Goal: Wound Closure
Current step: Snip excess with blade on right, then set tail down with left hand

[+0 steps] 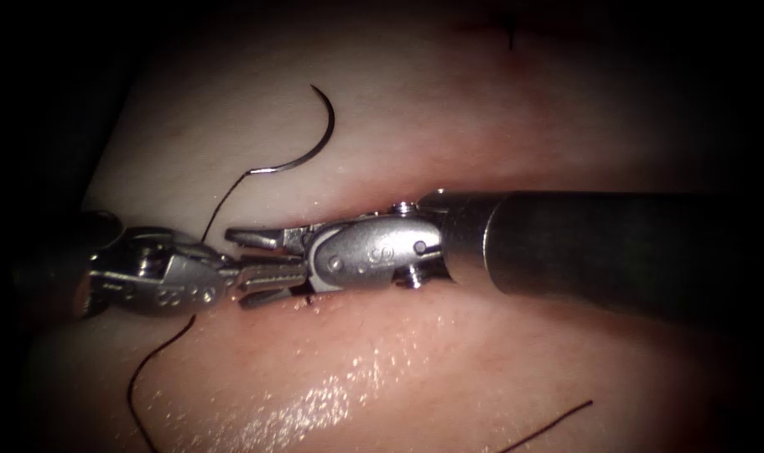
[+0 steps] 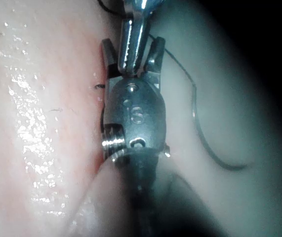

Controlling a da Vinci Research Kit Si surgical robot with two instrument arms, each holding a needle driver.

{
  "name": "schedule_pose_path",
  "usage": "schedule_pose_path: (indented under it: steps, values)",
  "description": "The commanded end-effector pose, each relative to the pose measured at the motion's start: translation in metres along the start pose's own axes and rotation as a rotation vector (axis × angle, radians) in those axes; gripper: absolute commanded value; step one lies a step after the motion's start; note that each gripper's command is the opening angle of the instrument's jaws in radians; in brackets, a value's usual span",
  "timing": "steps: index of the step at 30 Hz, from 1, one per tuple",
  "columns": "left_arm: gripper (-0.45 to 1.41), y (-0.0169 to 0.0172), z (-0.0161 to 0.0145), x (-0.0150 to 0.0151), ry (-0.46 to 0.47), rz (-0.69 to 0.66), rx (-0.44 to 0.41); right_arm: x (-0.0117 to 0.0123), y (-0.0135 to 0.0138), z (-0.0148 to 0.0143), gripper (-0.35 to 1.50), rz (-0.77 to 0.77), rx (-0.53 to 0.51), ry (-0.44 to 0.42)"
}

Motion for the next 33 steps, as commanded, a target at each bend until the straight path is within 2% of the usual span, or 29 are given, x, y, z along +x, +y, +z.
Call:
schedule_pose_path:
  steps: [1,2,5,13,14,15,16,17,19,20,27,33]
  values:
    - [-0.45,-0.0001,0.0008,-0.0002,0.002,0.003,0.002,0.0,0.0002,0.0009,1.01,-0.001,0.0,0.008]
    - [-0.45,-0.0001,0.0009,-0.0002,0.003,0.004,0.002,0.0,0.0001,0.001,0.79,-0.006,0.008,0.004]
    - [-0.45,-0.0001,0.0009,-0.0002,0.004,0.004,0.002,0.0002,0.0,0.0011,-0.32,-0.016,0.047,-0.023]
    - [-0.45,-0.0001,0.0007,-0.0003,0.007,-0.001,0.0,0.0006,-0.0006,0.0005,-0.35,-0.03,0.057,-0.02]
    - [-0.45,-0.0001,0.0007,-0.0002,0.008,-0.001,0.0,0.0006,-0.0006,0.0004,0.51,-0.03,0.058,-0.019]
    - [-0.45,-0.0001,0.0007,-0.0002,0.008,-0.001,0.0,0.0006,-0.0006,0.0004,0.51,-0.03,0.058,-0.019]
    - [-0.45,0.0,0.0006,-0.0002,0.008,-0.001,-0.001,0.0006,-0.0005,0.0003,0.96,-0.005,0.06,-0.022]
    - [-0.45,0.0,0.0005,-0.0001,0.009,0.0,-0.001,0.0006,-0.0004,0.0001,1.2,0.001,0.051,-0.027]
    - [-0.45,0.0001,0.0002,0.0001,0.012,-0.001,0.0,0.0005,-0.0002,-0.0004,1.42,0.018,0.003,-0.043]
    - [-0.45,0.0002,0.0,0.0003,0.016,-0.001,0.005,0.0005,-0.0001,-0.0008,1.47,0.019,-0.013,-0.052]
    - [-0.45,-0.0003,-0.0035,0.001,0.016,-0.011,0.046,0.0012,0.0006,-0.0057,1.47,0.044,-0.039,-0.076]
    - [-0.45,-0.0016,-0.0071,-0.0011,-0.011,-0.04,0.114,0.0031,0.0015,-0.0112,1.48,0.071,-0.075,-0.073]
